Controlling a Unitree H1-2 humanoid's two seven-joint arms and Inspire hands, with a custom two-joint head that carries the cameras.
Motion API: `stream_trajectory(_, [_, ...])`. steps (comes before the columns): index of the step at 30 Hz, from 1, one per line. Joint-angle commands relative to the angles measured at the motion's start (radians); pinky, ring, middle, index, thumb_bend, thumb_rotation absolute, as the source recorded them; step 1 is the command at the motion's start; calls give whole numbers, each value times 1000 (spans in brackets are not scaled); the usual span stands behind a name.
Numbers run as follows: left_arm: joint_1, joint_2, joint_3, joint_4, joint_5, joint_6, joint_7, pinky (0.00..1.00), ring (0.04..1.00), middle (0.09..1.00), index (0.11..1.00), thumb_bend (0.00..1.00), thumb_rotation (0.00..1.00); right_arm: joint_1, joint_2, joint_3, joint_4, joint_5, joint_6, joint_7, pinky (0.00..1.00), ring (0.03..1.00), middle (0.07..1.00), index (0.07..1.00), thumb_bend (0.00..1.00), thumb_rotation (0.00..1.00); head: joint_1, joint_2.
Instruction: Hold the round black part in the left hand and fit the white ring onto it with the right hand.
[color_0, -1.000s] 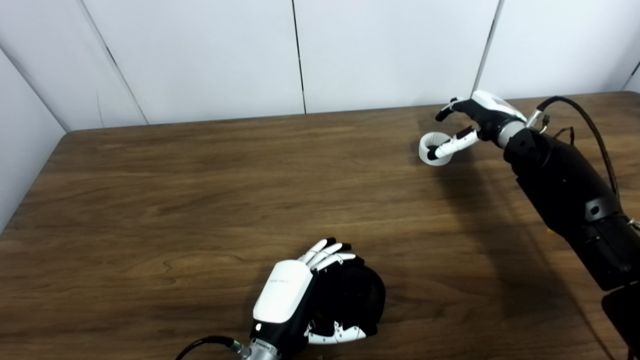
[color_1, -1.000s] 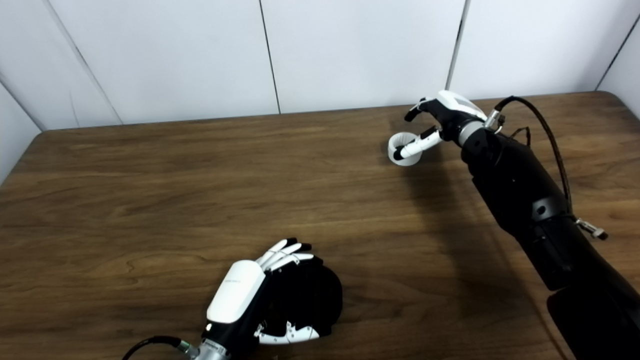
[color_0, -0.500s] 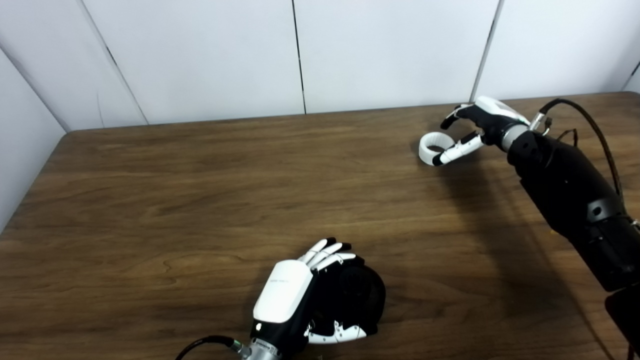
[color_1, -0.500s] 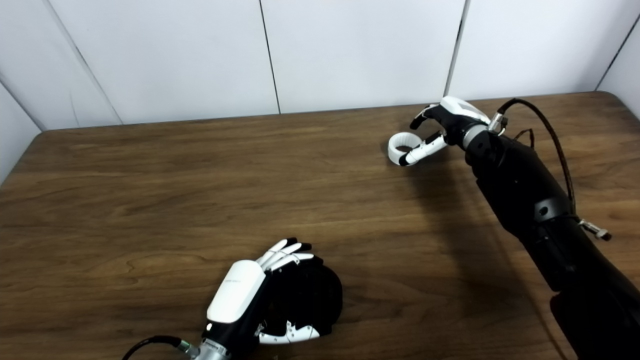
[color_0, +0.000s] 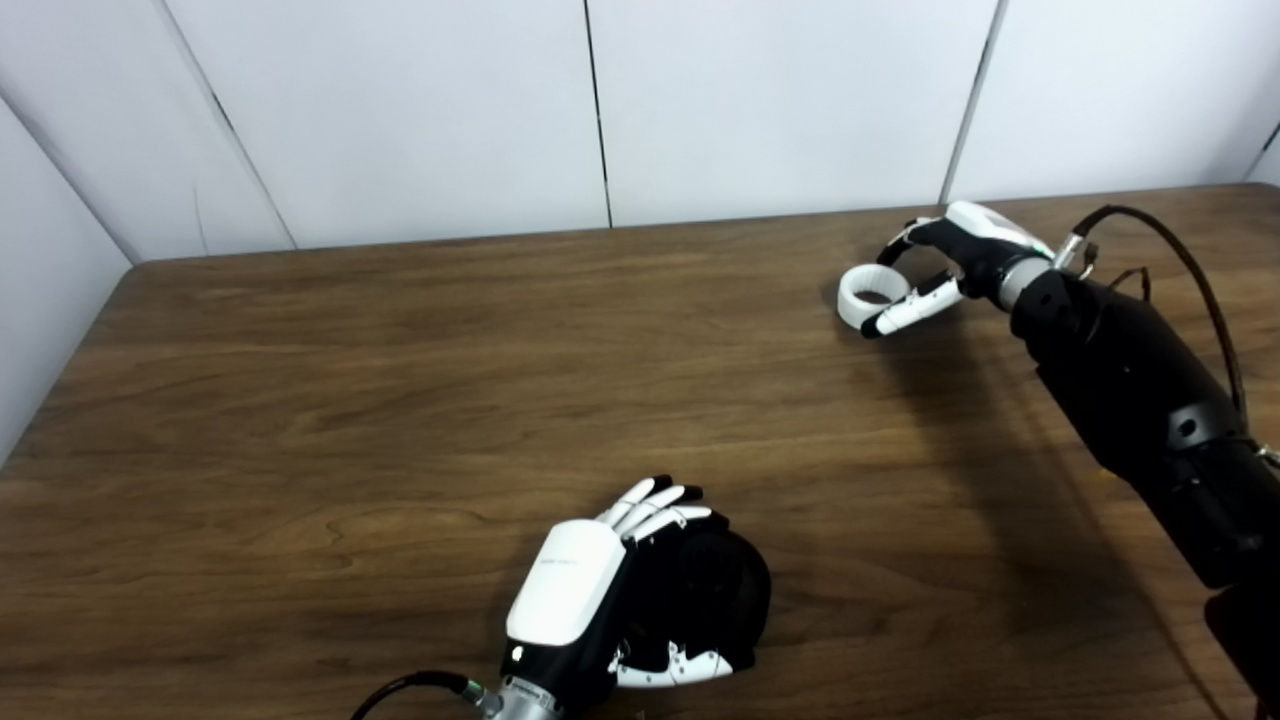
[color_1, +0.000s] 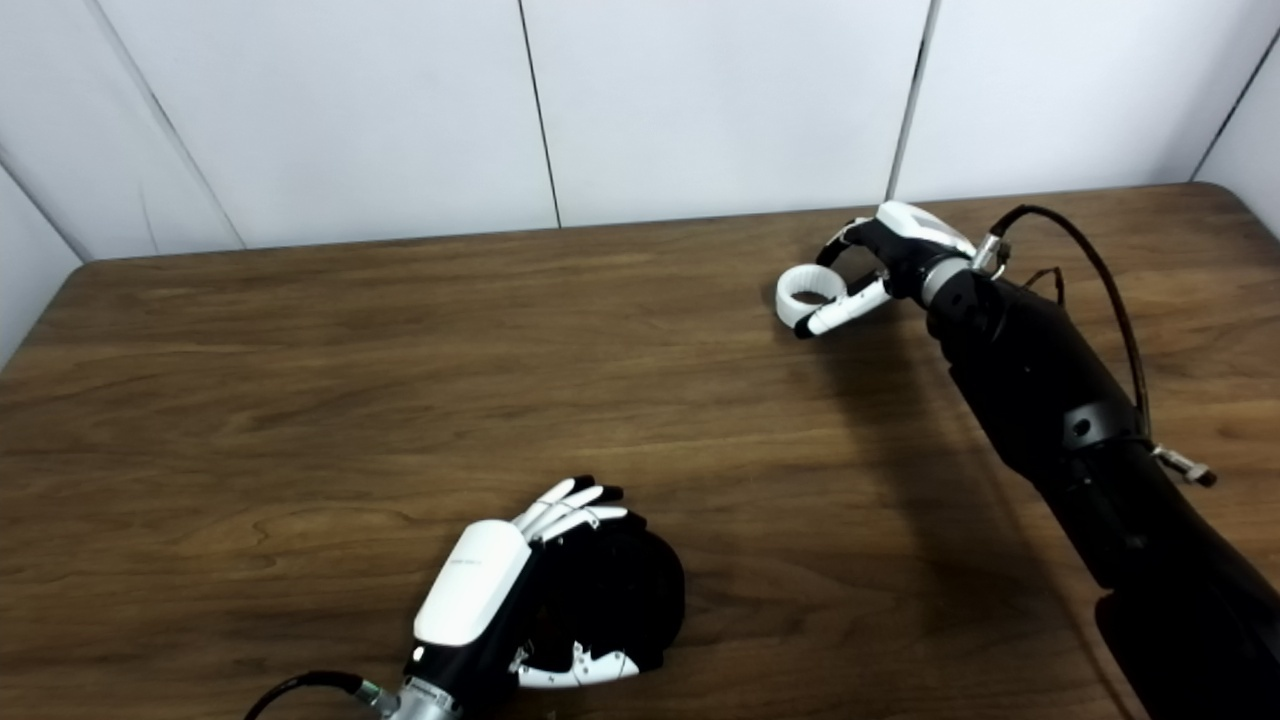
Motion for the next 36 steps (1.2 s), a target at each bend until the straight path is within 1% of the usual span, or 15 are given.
stream_trajectory(1, [18, -16, -5, 25, 16, 25, -32, 793, 933, 877, 718, 818, 398, -36, -8, -12, -8, -9, -29, -29, 915, 1000, 955, 753, 942, 373, 0, 1])
stream_trajectory(7, [18, -21, -8, 22, 16, 25, -32, 787, 931, 877, 717, 813, 399, -26, 5, -3, -3, -27, -35, -59, 880, 991, 943, 749, 920, 355, 3, 2])
stream_trajectory(12, [20, -24, -11, 18, 19, 30, -33, 786, 932, 877, 716, 815, 404, -18, 22, -8, 21, -35, -73, -116, 825, 964, 922, 727, 897, 327, 7, 4])
stream_trajectory(17, [19, -24, -13, 13, 20, 33, -38, 790, 938, 880, 718, 810, 404, -17, 29, -10, 35, -34, -91, -143, 789, 946, 914, 711, 873, 303, 6, 5])
stream_trajectory(23, [13, -28, -16, 16, 20, 29, -31, 786, 936, 878, 715, 809, 398, -8, 38, -30, 49, -22, -141, -203, 745, 911, 886, 669, 838, 234, 7, 8])
stream_trajectory(26, [13, -29, -17, 12, 20, 34, -37, 778, 935, 877, 713, 809, 399, -6, 40, -35, 50, -19, -147, -210, 743, 907, 883, 657, 818, 224, 8, 8])
stream_trajectory(32, [11, -31, -19, 12, 18, 41, -41, 782, 938, 881, 715, 810, 405, -6, 42, -43, 51, -17, -155, -214, 752, 909, 881, 641, 809, 244, 10, 8])
stream_trajectory(36, [9, -31, -21, 14, 20, 38, -37, 782, 941, 881, 714, 811, 401, -7, 46, -52, 56, -13, -164, -225, 739, 899, 869, 617, 813, 225, 10, 8])
